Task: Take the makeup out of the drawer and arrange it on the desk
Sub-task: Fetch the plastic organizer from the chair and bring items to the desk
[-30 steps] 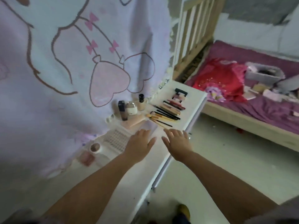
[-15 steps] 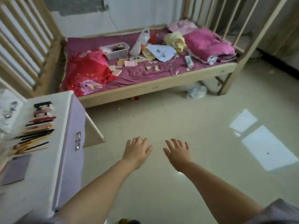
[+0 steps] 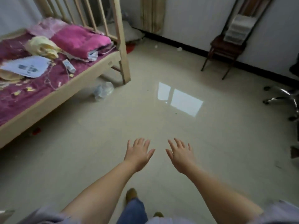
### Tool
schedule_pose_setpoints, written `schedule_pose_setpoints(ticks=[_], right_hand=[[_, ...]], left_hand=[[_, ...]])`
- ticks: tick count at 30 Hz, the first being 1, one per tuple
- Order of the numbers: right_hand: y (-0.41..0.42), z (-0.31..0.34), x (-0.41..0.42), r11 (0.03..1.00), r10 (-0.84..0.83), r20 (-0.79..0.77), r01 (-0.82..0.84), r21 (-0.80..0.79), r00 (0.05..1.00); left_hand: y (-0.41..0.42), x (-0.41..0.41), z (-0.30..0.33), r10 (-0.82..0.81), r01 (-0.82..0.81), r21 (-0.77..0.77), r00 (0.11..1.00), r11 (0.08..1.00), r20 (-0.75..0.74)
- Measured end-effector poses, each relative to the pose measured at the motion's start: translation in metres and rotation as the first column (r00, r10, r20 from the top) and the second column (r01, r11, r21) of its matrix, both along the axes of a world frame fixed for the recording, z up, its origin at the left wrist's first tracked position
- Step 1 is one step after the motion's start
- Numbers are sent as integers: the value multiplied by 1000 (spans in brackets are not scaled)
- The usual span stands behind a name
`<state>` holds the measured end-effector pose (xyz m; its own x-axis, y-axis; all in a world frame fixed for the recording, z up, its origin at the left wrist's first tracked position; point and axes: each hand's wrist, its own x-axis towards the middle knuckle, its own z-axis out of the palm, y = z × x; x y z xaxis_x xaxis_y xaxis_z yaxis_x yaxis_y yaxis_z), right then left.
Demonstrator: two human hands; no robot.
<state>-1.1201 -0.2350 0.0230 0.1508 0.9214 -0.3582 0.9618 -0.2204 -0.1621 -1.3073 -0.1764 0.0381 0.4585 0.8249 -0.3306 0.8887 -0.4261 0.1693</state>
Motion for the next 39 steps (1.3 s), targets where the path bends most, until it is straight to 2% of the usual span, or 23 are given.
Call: schedule_pose_setpoints(ticks=[5,16,22,28,39], right_hand=[[41,-4,68,988,-155,5,155,14,988],[209,9,207,893,-449,15,448,43,893],[273,10,274,861,-509,-1,509,12,861],[332,-4,382,826,-563,-23,562,-53,826],[459,6,614,853,-514,24,514,-87,857]], left_hand=[[71,91,-2,-165,165,33,986,986,-23],[266,249,-2,-430,432,28,901,902,-57],[345,331,-2,-492,494,13,867,869,-85],[418,441,-12,-528,530,-11,843,848,-102],[548,652,-4,-447,445,-53,893,894,-50]])
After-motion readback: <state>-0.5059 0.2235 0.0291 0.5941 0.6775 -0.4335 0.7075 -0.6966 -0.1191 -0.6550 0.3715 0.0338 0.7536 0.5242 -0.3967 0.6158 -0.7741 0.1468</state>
